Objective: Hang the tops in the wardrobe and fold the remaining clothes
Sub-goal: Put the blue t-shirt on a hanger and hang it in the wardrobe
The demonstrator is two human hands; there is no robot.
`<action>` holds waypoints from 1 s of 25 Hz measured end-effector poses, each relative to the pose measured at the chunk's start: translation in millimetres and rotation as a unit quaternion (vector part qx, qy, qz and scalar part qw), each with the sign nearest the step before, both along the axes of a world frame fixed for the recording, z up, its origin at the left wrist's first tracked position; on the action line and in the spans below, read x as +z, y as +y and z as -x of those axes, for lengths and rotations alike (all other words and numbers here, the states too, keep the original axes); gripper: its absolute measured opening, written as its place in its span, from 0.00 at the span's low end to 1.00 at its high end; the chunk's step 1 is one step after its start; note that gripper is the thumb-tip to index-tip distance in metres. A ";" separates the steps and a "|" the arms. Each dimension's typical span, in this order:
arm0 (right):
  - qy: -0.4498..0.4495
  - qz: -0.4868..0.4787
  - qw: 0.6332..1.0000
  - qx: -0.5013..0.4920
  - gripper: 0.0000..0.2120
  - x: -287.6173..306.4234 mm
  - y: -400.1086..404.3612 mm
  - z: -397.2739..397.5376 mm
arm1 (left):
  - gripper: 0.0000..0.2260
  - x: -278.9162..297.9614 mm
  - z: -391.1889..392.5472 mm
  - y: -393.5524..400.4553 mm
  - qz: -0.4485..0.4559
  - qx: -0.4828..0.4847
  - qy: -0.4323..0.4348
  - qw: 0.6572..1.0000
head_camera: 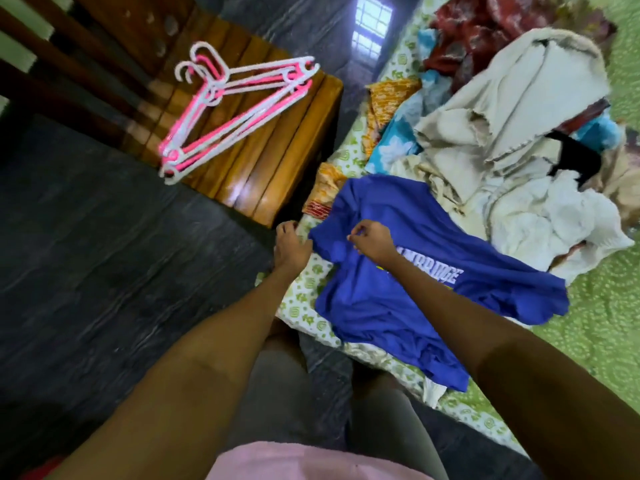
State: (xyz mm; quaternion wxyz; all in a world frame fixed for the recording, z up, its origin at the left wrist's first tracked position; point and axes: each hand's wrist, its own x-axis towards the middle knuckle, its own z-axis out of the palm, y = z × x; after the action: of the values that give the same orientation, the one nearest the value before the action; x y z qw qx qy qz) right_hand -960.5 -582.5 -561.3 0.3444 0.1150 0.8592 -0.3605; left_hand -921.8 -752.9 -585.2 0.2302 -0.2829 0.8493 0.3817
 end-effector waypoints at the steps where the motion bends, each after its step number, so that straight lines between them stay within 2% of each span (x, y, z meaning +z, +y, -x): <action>1: -0.003 -0.007 1.000 -0.002 0.09 -2.2 -20.4 13.4 | 0.23 -0.6 6.7 -21.5 -0.007 0.001 0.008 1.000; 2: -0.002 -0.016 1.000 0.004 0.11 -4.1 -41.4 27.7 | 0.22 -1.8 14.2 -44.8 -0.006 0.003 0.014 1.000; 6: 0.004 -0.020 1.000 0.017 0.07 -19.2 -134.0 91.1 | 0.20 -9.2 55.6 -146.8 0.048 0.011 0.029 0.998; 9: -0.050 0.053 0.992 -0.099 0.11 -32.7 -194.6 140.2 | 0.19 -17.0 90.1 -211.6 0.095 0.022 0.053 0.994; 12: -0.139 0.168 0.946 -0.240 0.07 -36.0 -246.2 177.4 | 0.17 -30.1 124.4 -254.5 0.146 0.034 0.093 0.984; 15: -0.207 0.204 0.918 -0.272 0.20 -41.9 -274.5 205.5 | 0.17 -38.4 157.6 -273.6 0.174 0.029 0.108 0.978; 16: -0.219 0.197 0.912 -0.284 0.20 -44.9 -280.2 212.0 | 0.17 -41.4 166.9 -277.3 0.180 0.016 0.099 0.979; 20: -0.198 0.181 0.909 -0.318 0.06 -54.1 -292.5 221.8 | 0.16 -48.8 186.0 -281.6 0.222 -0.004 0.066 0.973; 23: -0.175 0.191 0.912 -0.319 0.08 -57.3 -291.5 221.9 | 0.14 -52.8 186.9 -282.6 0.221 -0.002 0.063 0.973; 25: -0.165 0.214 0.910 -0.314 0.09 -56.7 -287.6 222.3 | 0.13 -52.4 184.3 -280.1 0.218 -0.004 0.090 0.972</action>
State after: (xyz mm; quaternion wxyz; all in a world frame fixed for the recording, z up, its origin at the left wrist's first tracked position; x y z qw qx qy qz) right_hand -1182.9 -870.1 -618.0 0.3662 0.3605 0.6121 -0.6011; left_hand -1106.1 -1033.0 -637.6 0.0871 -0.2875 0.9304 0.2100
